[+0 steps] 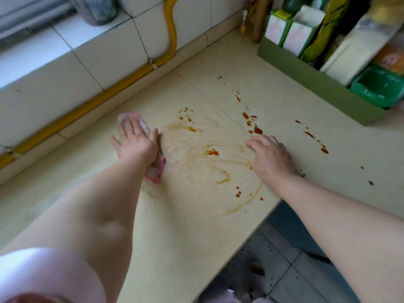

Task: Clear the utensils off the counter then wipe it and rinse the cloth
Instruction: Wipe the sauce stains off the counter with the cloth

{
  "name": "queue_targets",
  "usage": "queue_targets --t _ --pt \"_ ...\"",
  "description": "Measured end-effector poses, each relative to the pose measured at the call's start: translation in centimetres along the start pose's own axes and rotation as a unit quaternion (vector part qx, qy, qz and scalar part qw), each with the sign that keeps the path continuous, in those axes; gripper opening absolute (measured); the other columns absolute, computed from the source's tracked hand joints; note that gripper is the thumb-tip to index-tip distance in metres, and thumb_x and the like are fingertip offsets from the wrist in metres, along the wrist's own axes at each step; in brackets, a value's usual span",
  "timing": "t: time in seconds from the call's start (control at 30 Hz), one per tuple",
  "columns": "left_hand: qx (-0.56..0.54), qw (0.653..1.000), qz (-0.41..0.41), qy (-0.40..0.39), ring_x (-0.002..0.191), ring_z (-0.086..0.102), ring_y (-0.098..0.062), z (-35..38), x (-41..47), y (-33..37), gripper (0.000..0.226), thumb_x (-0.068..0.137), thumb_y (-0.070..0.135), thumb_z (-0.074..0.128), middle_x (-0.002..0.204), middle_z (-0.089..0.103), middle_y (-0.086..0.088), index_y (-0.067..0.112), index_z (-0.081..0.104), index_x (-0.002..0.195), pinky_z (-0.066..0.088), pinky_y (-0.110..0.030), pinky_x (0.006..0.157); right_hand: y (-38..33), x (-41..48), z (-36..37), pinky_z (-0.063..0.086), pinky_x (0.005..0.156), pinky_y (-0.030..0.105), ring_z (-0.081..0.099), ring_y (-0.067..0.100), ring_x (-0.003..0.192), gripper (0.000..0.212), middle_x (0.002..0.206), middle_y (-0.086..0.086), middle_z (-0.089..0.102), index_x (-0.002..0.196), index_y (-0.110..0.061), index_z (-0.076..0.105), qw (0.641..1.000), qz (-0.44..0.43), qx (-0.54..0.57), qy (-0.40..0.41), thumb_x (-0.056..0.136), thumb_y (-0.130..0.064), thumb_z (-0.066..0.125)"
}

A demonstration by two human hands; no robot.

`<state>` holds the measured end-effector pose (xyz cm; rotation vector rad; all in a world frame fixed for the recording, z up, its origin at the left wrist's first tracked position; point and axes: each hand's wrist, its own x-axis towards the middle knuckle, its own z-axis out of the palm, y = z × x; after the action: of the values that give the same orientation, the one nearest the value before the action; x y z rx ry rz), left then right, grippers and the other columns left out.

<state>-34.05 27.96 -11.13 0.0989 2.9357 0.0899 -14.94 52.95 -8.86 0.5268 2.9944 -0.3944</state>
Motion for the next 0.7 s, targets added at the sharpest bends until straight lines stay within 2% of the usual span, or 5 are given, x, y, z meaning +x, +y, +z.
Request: queue_targets --t 0.37,0.57,0.7 --pt "0.031 0.975 0.220 -0.026 0.148 -0.015 -0.021 1.1 -1.3 12.2 0.074 0.096 0.060 0.010 0.161 -0.014 -0.003 0.018 -0.008 0.154 -0.010 -0.048 0.118 1.3 -0.8 -0.5 0.029 0.109 0.030 0.037 0.017 0.134 0.056 0.145 -0.003 0.045 0.137 -0.019 0.052 0.999 0.015 0.025 0.020 0.089 0.006 0.039" --pt "0.033 0.958 0.281 -0.041 0.147 -0.018 -0.021 2.3 -6.2 14.8 0.075 0.096 0.061 0.010 0.161 -0.017 -0.002 0.020 -0.011 0.154 -0.013 -0.049 0.117 1.8 -1.7 -0.8 0.030 0.108 0.030 0.036 0.016 0.134 0.054 0.145 -0.005 0.045 0.137 -0.021 0.052 0.999 0.035 0.026 0.002 0.090 0.003 0.040" --pt "0.044 0.950 0.306 -0.051 0.147 -0.018 -0.019 3.1 -10.1 13.9 0.073 0.096 0.061 0.010 0.161 -0.016 0.000 0.021 -0.009 0.154 -0.014 -0.051 0.116 1.4 -2.5 -0.5 0.030 0.108 0.032 0.035 0.017 0.135 0.053 0.147 -0.003 0.043 0.139 -0.019 0.049 0.999 0.040 0.018 -0.003 0.091 0.001 0.040"
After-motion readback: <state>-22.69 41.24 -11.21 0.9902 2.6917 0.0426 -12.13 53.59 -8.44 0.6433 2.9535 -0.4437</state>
